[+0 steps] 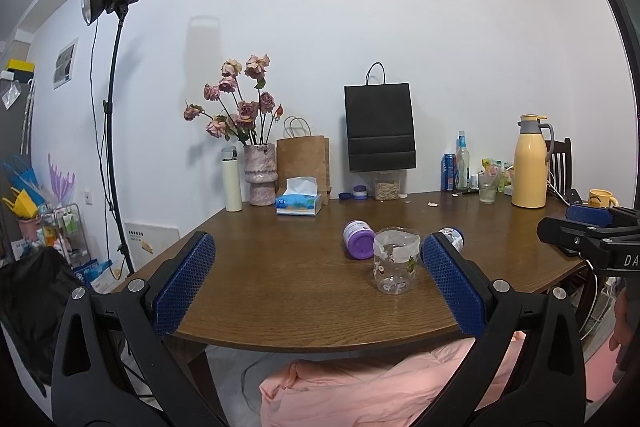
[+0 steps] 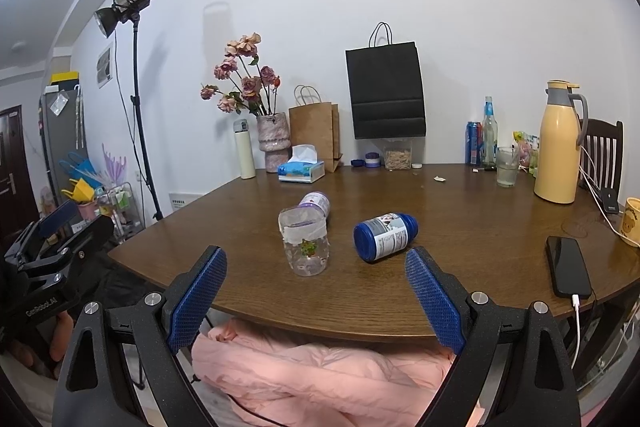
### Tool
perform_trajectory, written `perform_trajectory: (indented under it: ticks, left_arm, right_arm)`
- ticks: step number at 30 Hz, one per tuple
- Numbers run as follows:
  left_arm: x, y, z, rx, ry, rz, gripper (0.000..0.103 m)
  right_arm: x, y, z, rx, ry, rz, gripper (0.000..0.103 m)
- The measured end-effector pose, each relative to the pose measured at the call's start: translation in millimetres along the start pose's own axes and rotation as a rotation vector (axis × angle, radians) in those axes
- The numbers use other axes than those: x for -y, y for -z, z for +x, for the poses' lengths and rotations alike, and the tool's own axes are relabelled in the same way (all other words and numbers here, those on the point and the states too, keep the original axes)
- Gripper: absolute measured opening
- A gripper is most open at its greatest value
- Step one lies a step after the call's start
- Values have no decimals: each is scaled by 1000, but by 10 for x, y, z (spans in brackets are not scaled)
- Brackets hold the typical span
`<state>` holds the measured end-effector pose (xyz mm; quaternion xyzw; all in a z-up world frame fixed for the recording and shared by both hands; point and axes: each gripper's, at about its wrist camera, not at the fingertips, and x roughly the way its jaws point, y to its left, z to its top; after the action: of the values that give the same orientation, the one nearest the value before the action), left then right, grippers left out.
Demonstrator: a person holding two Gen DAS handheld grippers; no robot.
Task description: Flip cup upright
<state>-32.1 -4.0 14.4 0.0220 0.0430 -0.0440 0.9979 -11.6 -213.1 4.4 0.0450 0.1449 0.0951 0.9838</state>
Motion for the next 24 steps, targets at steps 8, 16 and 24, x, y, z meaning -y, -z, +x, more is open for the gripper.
perform_trajectory:
  ticks: [8,16,24]
  left_arm:
    - [-9,-23,1,3,1,2,103]
    - [-15,-38,-2,5,-1,2,103]
    - [-27,-51,-1,6,2,4,103]
  right_arm:
    - [2,2,1,0,0,0,94]
    - [1,-2,-28,3,5,3,94]
    - [13,-10,-30,-1,8,5,94]
